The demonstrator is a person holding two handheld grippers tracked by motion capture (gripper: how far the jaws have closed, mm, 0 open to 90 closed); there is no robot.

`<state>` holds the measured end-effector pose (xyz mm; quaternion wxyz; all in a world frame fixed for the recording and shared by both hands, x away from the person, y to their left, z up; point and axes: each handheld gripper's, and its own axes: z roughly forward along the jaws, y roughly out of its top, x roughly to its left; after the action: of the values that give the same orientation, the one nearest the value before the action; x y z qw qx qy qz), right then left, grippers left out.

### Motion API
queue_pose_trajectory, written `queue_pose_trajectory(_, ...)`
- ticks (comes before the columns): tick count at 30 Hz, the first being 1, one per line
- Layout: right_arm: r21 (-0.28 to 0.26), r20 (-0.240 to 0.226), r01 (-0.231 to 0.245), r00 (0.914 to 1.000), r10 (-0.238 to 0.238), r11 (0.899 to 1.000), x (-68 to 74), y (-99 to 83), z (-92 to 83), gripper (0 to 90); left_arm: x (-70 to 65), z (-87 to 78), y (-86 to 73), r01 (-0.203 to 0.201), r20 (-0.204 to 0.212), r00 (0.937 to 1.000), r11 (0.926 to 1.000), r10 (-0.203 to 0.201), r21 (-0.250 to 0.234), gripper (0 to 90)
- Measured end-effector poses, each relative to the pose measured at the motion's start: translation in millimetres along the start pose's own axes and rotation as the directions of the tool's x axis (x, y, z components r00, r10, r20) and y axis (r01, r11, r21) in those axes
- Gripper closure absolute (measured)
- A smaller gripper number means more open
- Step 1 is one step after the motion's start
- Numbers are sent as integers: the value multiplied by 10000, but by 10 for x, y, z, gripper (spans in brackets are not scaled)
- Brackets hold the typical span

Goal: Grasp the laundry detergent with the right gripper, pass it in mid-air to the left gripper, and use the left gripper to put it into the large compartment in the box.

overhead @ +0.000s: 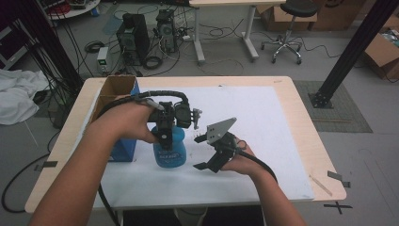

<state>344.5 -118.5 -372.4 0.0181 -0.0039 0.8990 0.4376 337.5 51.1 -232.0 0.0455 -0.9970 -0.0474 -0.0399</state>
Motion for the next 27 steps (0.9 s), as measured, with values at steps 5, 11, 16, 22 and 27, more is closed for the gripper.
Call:
queue_pose_trajectory(5,1103,-48,-69,10000,75,9939,-52,12,-158,38,98,-190,-82,666,7,9978,9977,-666,118,382)
queue_pose_trajectory(11,2317,-103,7,9999,18,9728,-91,28,-258,0,198,-410,-181,1551,81,9878,9878,-1552,127,381)
queue_pose_trajectory(16,3202,-235,90,9997,-16,9473,-111,33,-326,0,272,-554,-292,2443,131,9696,9696,-2445,135,381)
queue_pose_trajectory(22,4620,-414,385,9989,-218,8860,-142,95,-420,0,410,-719,-457,4121,286,9105,9110,-4124,176,381)
queue_pose_trajectory(27,5444,-580,549,9979,-277,8371,-166,129,-491,0,513,-875,-623,5527,240,8329,8332,-5529,166,381)
